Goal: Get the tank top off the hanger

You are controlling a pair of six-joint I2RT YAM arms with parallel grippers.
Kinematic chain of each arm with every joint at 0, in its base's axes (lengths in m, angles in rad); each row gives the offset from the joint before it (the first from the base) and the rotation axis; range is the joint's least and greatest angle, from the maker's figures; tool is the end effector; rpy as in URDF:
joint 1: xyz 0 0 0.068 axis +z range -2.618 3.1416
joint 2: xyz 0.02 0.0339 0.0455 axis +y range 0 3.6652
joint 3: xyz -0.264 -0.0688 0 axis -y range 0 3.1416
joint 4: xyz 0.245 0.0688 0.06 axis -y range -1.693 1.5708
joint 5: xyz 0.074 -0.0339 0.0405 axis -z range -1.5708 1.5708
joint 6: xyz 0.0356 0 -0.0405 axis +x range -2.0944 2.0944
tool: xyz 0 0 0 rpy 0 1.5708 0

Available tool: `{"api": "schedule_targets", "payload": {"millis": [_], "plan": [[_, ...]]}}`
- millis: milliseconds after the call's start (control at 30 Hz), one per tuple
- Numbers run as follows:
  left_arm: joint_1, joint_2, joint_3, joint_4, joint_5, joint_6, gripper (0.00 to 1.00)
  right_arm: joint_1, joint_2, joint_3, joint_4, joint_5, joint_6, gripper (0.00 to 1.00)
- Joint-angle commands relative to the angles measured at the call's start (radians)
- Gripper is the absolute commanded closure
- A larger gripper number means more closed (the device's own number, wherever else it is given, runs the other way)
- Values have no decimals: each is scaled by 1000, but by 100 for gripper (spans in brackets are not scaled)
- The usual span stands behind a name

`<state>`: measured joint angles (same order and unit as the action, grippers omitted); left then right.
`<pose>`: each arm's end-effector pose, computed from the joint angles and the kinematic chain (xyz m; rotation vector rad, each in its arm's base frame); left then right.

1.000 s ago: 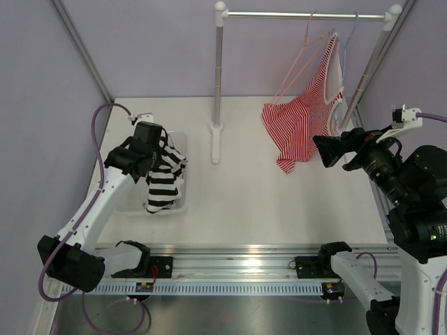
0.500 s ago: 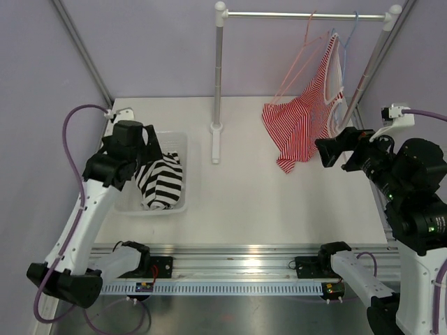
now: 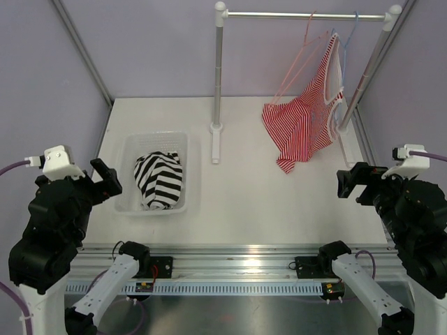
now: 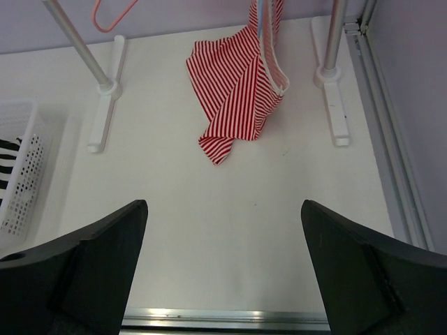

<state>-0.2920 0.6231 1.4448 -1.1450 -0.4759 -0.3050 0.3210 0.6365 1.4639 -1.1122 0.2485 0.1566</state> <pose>0.0322 0.0074 0.4543 -0.3312 1.8275 0.0370 0.0345 0.0023 0.4609 0.0205 1.8477 0.1028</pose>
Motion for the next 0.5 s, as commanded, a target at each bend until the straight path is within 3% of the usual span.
{"api": "schedule_targets", "payload": {"millis": [0, 467], "plan": [[-6, -51, 6, -77, 2, 35, 1, 9, -44, -2, -51, 94, 15, 0], [-9, -172, -83, -53, 10, 43, 1, 7, -61, -14, -69, 103, 21, 0]]}}
